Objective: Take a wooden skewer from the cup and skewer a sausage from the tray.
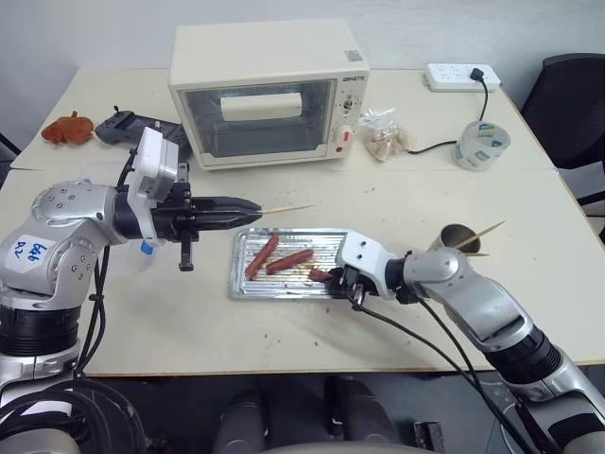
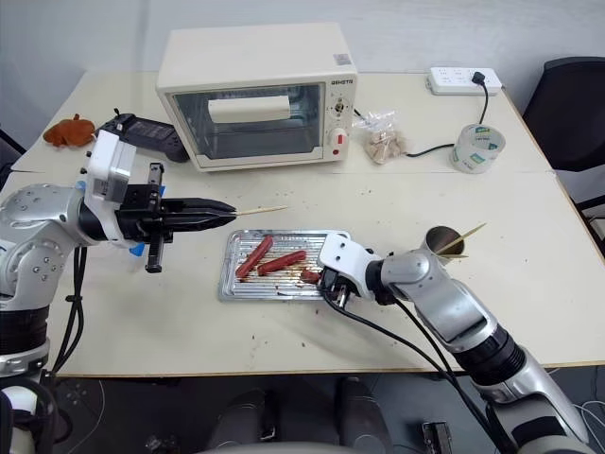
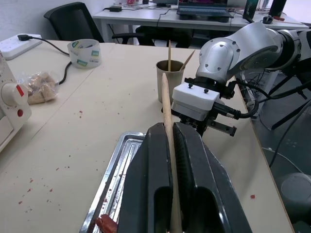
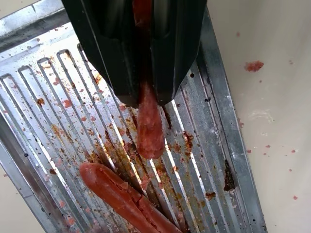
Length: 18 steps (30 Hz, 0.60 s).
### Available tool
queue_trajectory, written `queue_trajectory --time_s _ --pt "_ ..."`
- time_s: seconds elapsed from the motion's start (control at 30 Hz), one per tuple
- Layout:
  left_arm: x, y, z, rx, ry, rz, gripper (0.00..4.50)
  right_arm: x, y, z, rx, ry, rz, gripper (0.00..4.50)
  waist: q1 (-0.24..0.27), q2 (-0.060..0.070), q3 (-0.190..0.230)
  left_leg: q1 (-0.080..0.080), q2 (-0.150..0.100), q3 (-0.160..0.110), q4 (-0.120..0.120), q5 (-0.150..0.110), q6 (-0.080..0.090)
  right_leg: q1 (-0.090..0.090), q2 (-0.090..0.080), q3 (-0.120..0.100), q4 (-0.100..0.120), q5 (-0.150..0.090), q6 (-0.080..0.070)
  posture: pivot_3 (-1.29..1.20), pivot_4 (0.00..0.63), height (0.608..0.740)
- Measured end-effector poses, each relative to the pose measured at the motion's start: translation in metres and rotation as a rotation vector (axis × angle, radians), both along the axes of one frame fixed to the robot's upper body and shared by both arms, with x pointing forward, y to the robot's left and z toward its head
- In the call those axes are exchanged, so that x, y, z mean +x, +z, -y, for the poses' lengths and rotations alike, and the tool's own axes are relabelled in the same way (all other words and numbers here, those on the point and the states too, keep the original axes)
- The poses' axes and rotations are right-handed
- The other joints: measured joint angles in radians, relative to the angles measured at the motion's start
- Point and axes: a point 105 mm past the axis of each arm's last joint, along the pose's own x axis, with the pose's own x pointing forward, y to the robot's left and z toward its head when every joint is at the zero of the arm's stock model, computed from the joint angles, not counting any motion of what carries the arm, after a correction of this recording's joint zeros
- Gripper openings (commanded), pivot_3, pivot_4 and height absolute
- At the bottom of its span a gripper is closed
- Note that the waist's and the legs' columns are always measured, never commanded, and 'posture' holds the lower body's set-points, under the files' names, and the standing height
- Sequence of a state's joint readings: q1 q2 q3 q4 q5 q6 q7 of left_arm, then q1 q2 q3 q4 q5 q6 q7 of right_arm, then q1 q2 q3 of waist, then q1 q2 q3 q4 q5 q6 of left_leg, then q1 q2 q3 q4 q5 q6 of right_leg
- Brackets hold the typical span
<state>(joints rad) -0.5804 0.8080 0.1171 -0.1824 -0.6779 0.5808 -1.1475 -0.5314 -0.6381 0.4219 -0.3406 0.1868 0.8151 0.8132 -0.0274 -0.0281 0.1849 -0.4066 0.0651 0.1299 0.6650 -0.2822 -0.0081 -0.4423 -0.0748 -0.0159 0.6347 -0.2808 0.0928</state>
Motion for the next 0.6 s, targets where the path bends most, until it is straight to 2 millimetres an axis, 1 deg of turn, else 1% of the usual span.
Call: queue_trajectory --time_s 0.13,0.2,0.23,0.3,0.43,0.5,0.6 --pt "0.001 0.000 -0.001 0.005 -0.001 -0.002 0.00 -0.004 0.002 0.003 0.008 -0.003 -0.055 0.03 0.000 0.000 0.000 0.000 0.000 0.000 0.000 0.000 0.000 0.000 0.000 0.000 0.000 0.000 0.000 0.00 0.150 0.740" --pt "0.000 -0.003 -0.001 0.015 -0.013 -0.014 0.00 -0.009 0.012 0.010 -0.004 0.016 -0.073 0.03 0.001 0.000 0.000 0.000 0.000 0.000 0.000 0.000 0.000 -0.001 0.000 0.000 0.000 0.000 0.000 0.00 0.150 0.740" --pt "0.000 -0.004 -0.002 0.020 -0.019 -0.023 0.00 -0.011 0.021 0.012 -0.006 0.029 -0.069 0.03 0.000 0.000 0.000 0.000 0.000 0.000 0.000 0.000 0.000 -0.001 0.000 0.000 0.000 0.000 0.000 0.00 0.150 0.740" --pt "-0.001 -0.007 -0.004 0.043 -0.038 -0.040 0.00 -0.015 0.048 0.020 -0.007 0.059 -0.036 0.03 0.000 0.000 0.000 0.000 0.000 0.000 0.000 0.000 0.000 -0.001 0.000 0.000 0.000 0.000 0.000 0.00 0.150 0.740" --pt "-0.011 -0.011 -0.006 0.106 -0.108 -0.065 0.00 -0.036 0.083 0.031 -0.003 0.135 -0.078 0.03 0.000 0.000 0.000 0.000 0.001 -0.001 -0.001 -0.001 0.000 -0.001 0.001 0.000 0.000 -0.001 -0.002 0.00 0.150 0.740" --pt "-0.018 -0.015 -0.005 0.139 -0.156 -0.080 0.00 -0.045 0.095 0.035 0.002 0.168 -0.115 0.03 -0.001 0.000 0.000 0.000 0.001 -0.001 -0.001 -0.001 0.000 -0.001 0.001 0.000 0.000 -0.001 -0.002 0.00 0.150 0.740" --pt "-0.024 -0.018 -0.002 0.166 -0.210 -0.087 0.00 -0.054 0.105 0.036 0.001 0.197 -0.146 0.03 0.000 0.000 0.001 0.000 0.001 -0.001 -0.001 -0.001 0.000 -0.001 0.000 0.000 0.000 -0.001 -0.002 0.00 0.150 0.740"
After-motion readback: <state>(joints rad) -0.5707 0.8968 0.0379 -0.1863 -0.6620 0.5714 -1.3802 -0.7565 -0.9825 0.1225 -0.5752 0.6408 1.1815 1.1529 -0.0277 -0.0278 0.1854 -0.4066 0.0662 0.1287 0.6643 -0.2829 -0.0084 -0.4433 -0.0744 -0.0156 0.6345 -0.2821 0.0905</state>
